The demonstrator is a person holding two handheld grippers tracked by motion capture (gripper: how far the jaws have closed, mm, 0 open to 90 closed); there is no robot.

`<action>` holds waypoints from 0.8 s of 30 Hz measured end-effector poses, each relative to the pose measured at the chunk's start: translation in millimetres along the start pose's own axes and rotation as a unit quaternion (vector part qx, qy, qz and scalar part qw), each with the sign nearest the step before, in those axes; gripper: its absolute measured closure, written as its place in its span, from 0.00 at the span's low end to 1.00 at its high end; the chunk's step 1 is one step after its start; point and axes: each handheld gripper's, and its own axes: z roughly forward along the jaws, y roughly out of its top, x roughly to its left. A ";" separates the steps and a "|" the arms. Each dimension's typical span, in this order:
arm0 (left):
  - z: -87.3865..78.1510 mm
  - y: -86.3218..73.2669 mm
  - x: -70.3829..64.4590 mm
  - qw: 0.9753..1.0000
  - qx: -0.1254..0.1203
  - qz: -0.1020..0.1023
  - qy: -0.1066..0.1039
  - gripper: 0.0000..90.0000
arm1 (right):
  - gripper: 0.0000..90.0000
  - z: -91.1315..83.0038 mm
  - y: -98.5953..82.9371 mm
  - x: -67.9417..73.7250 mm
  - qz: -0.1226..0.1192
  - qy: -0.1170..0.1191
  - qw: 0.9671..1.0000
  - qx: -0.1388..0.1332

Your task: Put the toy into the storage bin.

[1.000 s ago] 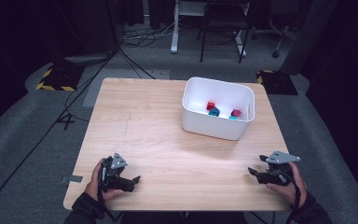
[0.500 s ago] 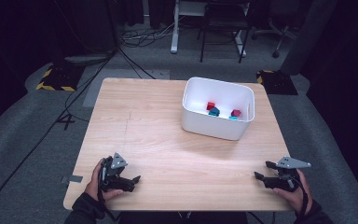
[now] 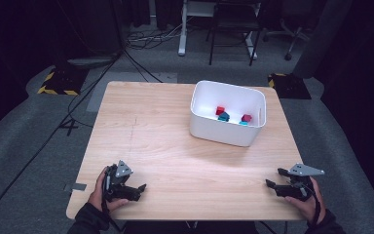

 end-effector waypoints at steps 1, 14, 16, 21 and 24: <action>-0.2 0.0 0.1 1.000 0.000 0.000 0.001 0.01 | 0.29 0.2 0.1 -0.2 0.000 0.001 1.000 -0.001; -0.2 0.3 0.6 1.000 0.002 0.001 -0.001 0.01 | 0.29 0.7 0.4 -1.0 0.000 0.005 1.000 -0.002; -0.2 0.3 0.6 1.000 0.002 0.001 -0.001 0.01 | 0.29 0.6 0.4 -1.0 -0.001 0.004 1.000 -0.002; -0.1 0.4 0.7 1.000 0.003 0.001 -0.001 0.01 | 0.29 0.8 0.4 -1.0 -0.001 0.006 1.000 -0.002; -0.1 0.6 1.0 1.000 0.002 0.002 0.000 0.01 | 0.29 0.8 0.5 -1.1 -0.001 0.006 1.000 -0.002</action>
